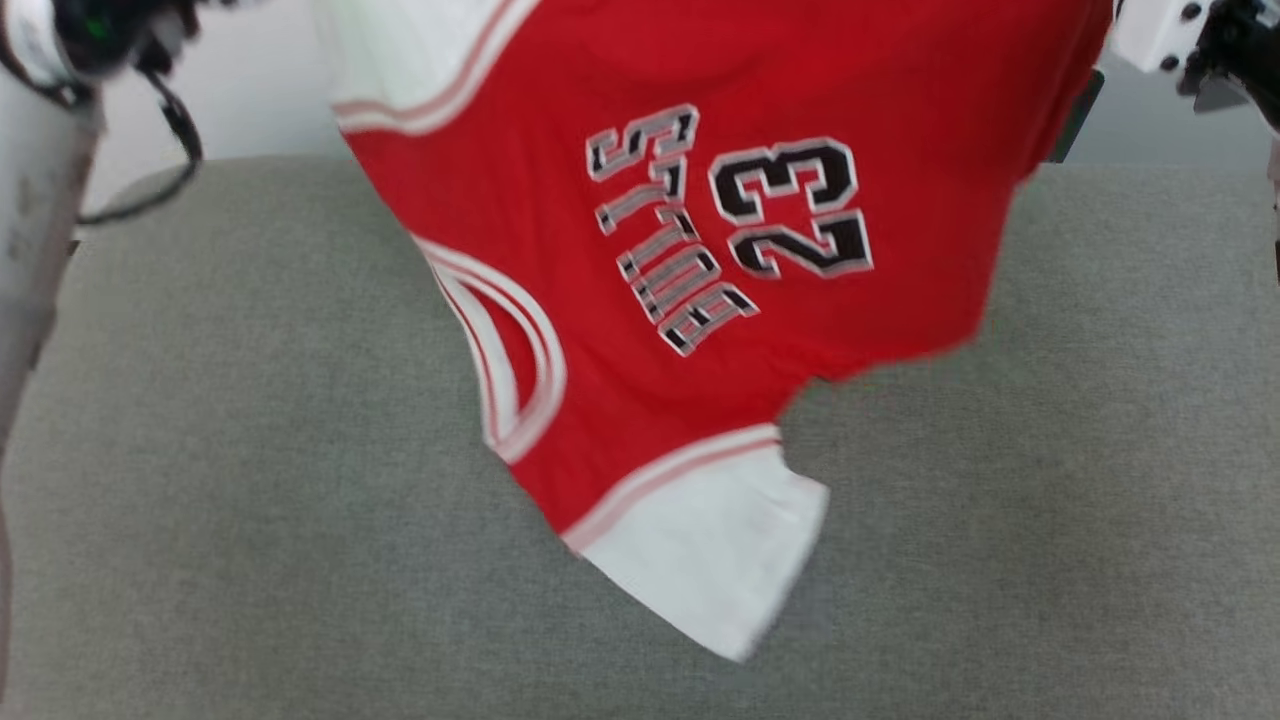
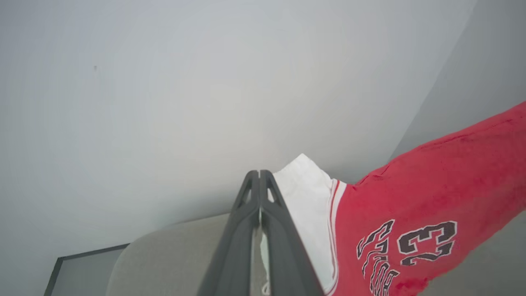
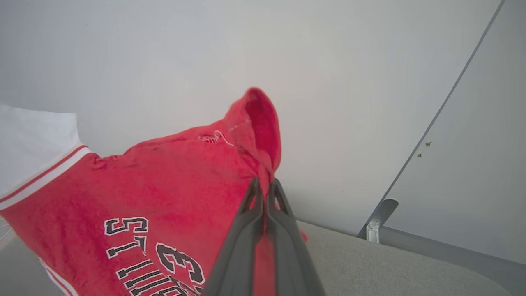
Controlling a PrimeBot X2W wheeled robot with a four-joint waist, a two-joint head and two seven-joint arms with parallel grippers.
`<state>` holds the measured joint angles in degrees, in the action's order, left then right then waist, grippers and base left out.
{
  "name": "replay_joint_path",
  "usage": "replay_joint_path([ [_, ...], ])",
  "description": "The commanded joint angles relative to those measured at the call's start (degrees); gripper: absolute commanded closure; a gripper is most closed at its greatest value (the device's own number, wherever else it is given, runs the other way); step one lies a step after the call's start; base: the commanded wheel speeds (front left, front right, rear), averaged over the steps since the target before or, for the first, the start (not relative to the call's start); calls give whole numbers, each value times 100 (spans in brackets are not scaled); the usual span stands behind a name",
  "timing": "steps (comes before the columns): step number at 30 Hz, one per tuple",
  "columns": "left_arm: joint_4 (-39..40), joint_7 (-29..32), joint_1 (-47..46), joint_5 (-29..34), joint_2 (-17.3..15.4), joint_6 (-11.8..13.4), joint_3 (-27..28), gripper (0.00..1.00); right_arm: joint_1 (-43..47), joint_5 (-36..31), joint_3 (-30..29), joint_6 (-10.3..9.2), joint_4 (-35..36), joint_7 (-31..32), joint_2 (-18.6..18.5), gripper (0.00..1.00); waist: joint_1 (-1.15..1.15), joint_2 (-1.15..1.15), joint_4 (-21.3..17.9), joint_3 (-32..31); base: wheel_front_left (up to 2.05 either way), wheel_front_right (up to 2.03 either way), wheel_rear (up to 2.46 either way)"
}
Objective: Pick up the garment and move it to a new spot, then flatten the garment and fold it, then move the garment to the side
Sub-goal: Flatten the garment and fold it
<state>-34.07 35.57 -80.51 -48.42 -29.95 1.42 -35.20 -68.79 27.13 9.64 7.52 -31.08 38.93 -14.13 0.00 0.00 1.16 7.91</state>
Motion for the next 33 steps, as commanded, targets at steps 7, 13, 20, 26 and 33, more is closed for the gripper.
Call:
replay_joint_path([
  [7, -580, -527, -672, 232, 125, -190, 42, 100, -315, -58, -61, -6, -117, -423, 110, 100, 0, 0, -90, 131, 0, 0, 0],
  [13, -1058, -1001, -1311, 476, 191, -247, 44, 100, -688, -104, -172, -6, -235, -813, 199, 100, 0, 0, -197, 499, 0, 0, 0],
  [20, -1534, -1758, -2145, 800, 203, -287, 66, 100, -1167, -223, -297, -7, -405, -1507, 331, 100, 0, 0, -390, 1068, 0, 0, 0],
  [26, -2002, -2145, -2743, 920, 323, -304, 64, 100, -1509, -307, -304, -6, -689, -1922, 438, 100, 0, 0, -510, 1435, 0, 0, 0],
  [33, -2523, -2845, -3338, 924, 455, -324, 196, 100, -1929, -581, -258, -6, -1185, -2978, 641, 100, 0, 0, -725, 1872, 0, 0, 0],
])
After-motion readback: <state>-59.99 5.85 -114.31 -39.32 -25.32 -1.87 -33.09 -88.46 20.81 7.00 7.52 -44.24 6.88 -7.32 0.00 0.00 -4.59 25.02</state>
